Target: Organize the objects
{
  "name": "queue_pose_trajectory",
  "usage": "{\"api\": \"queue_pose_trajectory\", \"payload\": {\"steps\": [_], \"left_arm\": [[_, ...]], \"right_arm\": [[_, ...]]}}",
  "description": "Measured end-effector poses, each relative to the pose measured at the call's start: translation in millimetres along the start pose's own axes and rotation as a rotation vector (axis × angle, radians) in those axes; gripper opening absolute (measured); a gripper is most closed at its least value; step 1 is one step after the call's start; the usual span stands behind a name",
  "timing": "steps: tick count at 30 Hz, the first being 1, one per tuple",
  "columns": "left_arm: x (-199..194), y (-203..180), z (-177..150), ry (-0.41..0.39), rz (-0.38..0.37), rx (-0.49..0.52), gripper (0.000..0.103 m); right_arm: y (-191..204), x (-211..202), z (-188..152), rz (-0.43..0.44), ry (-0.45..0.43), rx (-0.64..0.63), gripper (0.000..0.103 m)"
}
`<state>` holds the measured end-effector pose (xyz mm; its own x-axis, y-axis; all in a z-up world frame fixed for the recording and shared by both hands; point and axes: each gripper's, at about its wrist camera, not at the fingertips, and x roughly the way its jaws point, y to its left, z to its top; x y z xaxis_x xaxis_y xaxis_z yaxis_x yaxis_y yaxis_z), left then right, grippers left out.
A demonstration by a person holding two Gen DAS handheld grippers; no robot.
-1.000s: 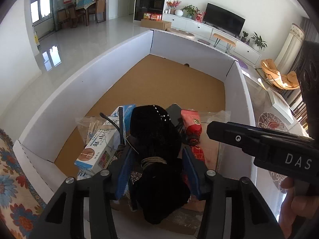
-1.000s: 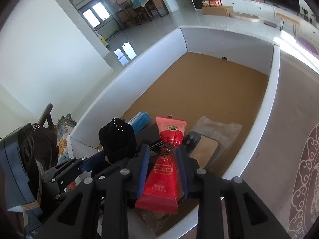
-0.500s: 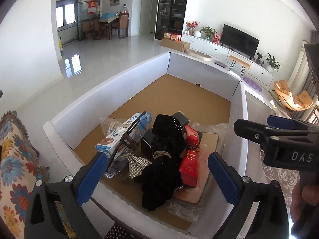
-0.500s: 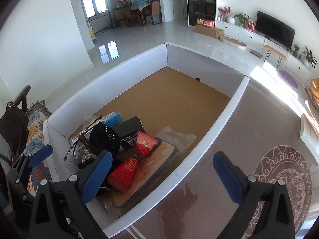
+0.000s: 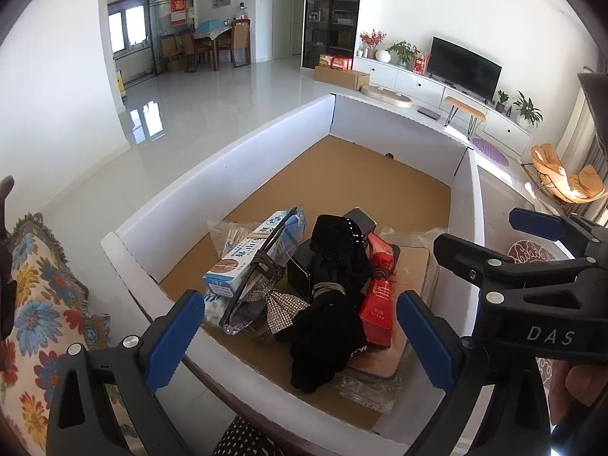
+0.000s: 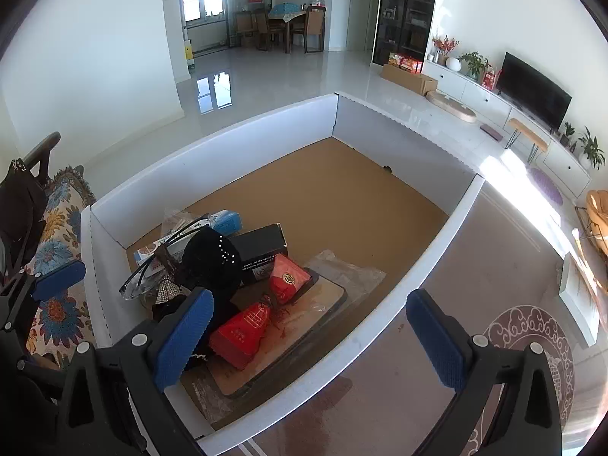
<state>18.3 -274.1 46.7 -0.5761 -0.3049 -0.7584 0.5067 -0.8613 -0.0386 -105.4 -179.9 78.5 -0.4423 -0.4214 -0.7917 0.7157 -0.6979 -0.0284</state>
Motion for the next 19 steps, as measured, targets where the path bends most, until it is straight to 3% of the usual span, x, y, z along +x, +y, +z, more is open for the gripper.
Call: {"api": "queue_pose_trajectory", "payload": {"steps": [11,19], "left_arm": [[11,14,6,0.045,0.017,-0.018,0.103],[2,18,8,0.004,0.018,-0.047,0.103]], "right_arm": [[5,14,3,0.015,0.049,0.011,0.102],[1,10,3,0.03,0.024,0.047,0.102]]}}
